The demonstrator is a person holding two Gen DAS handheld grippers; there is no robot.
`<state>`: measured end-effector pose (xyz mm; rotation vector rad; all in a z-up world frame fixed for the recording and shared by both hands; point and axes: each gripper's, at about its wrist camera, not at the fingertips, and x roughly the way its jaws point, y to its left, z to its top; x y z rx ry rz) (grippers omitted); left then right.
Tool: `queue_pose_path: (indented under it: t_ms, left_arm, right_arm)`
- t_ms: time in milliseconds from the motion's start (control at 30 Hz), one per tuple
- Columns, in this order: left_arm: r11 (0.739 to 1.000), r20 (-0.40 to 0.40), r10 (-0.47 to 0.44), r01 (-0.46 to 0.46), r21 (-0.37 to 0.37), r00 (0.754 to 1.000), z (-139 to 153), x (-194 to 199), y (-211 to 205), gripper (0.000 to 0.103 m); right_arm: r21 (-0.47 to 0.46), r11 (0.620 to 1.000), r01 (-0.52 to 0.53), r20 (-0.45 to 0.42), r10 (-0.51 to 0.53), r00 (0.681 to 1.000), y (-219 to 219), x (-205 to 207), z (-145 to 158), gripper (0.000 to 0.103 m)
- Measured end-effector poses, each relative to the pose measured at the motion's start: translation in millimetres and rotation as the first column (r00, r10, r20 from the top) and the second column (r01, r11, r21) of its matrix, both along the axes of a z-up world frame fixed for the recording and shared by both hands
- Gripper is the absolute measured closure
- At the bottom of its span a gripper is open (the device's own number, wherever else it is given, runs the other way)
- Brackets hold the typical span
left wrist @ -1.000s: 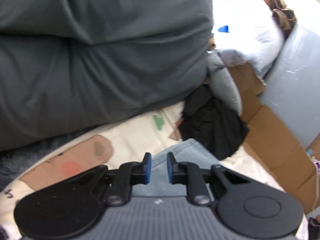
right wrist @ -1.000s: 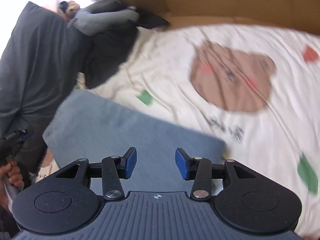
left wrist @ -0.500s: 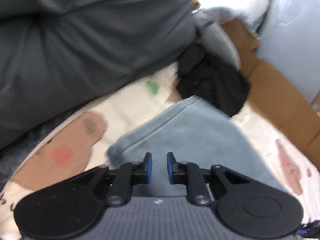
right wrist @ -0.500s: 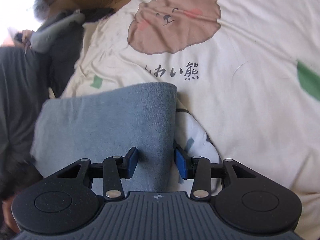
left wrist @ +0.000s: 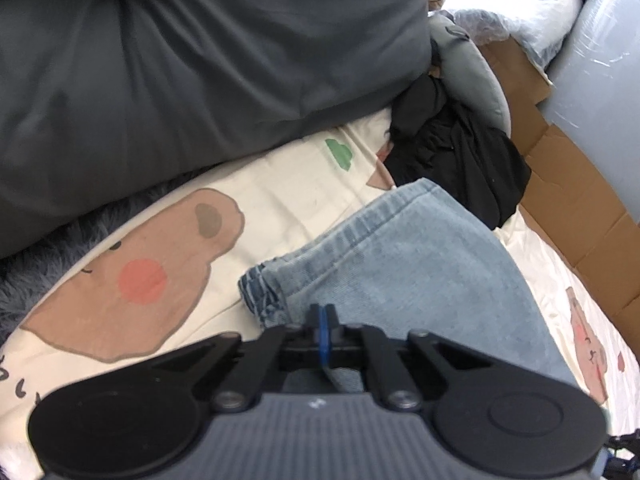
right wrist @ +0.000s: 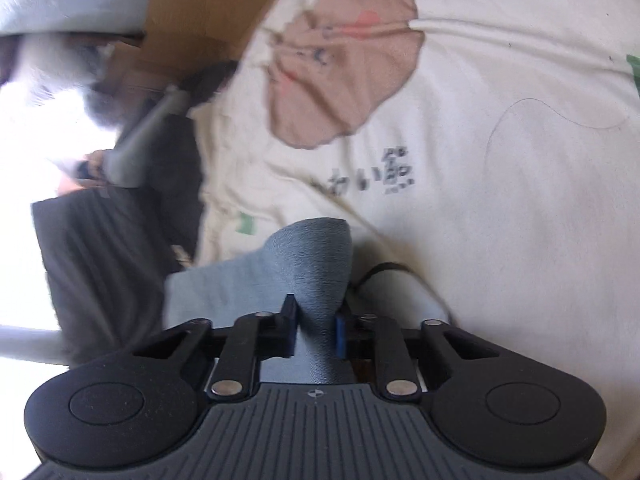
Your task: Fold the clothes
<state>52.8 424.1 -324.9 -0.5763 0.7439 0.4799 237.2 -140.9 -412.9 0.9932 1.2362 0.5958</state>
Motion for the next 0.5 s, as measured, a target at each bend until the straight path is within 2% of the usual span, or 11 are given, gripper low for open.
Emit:
queue_pose_path:
  t_ms: [67,200,367,433,500]
  left_arm:
    - [1.000,-0.002,0.003,-0.003,0.001,1.000,-0.4,1.2,-0.4,0.101]
    - [1.000,0.003,0.015,-0.015,-0.010,1.000,-1.6,1.8,-0.5,0.101]
    - [1.000,0.012,0.017,-0.017,-0.026,1.000,-2.6,0.8,0.6,0.100]
    - [0.999,0.012,0.017,-0.017,-0.031,1.000,-2.6,0.7,1.4,0.100]
    - [0.999,0.011,0.017,-0.017,-0.031,1.000,-2.3,1.0,1.5,0.100]
  right_arm:
    - [0.005,1.000,0.005,0.003,-0.005,1.000,-0.4,-3.5,0.4,0.089]
    - [-0.017,0.999,-0.030,-0.013,0.029,0.999,6.6,-11.9,-5.3,0.083]
    - [-0.035,0.995,-0.098,-0.022,0.097,0.995,13.0,-24.8,-12.1,0.078]
    - [-0.040,0.991,-0.129,-0.024,0.128,0.992,17.2,-30.1,-13.6,0.071]
    - [-0.041,0.988,-0.149,-0.030,0.148,0.989,23.2,-34.2,-15.0,0.069]
